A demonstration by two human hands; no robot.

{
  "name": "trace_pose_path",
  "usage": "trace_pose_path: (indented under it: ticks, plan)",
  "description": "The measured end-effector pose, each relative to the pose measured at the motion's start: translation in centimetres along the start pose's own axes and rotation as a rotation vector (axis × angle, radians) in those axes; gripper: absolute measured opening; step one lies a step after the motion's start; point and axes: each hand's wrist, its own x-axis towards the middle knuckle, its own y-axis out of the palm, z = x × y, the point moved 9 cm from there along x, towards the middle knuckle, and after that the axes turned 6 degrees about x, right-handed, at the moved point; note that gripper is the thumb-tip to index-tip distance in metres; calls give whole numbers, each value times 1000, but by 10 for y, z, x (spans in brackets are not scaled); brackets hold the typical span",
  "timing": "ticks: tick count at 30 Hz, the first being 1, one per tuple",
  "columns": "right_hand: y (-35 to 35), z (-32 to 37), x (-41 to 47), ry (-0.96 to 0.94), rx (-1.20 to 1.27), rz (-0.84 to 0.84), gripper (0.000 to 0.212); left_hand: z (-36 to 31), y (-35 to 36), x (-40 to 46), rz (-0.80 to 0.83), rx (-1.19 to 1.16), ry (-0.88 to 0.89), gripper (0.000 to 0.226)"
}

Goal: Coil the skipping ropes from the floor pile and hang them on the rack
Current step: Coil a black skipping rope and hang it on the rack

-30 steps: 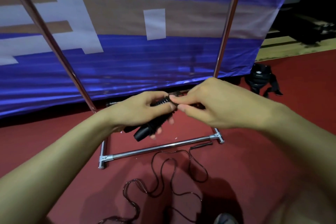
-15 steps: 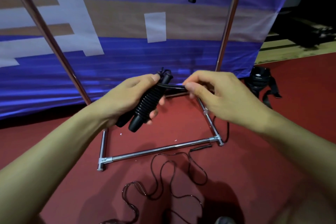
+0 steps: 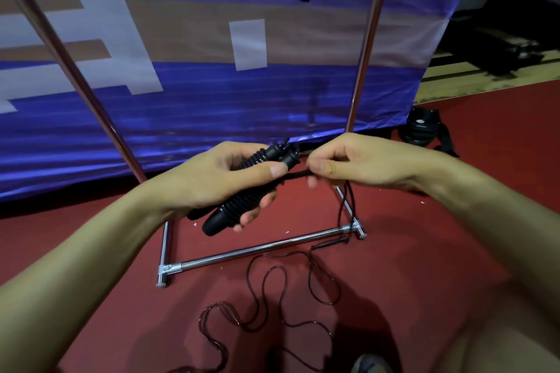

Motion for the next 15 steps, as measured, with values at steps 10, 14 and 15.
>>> trace_pose_path:
  ticks: [10,14,15]
  plan:
    - [9,-4,8,90,-279,143,26,17,48,3,296,217,-166,29]
    - [5,12,11,44,-515,7,15,38,48,11,238,311,-293,26]
    - [6,18,12,10,-588,-60,15,41,44,14,195,305,-293,24]
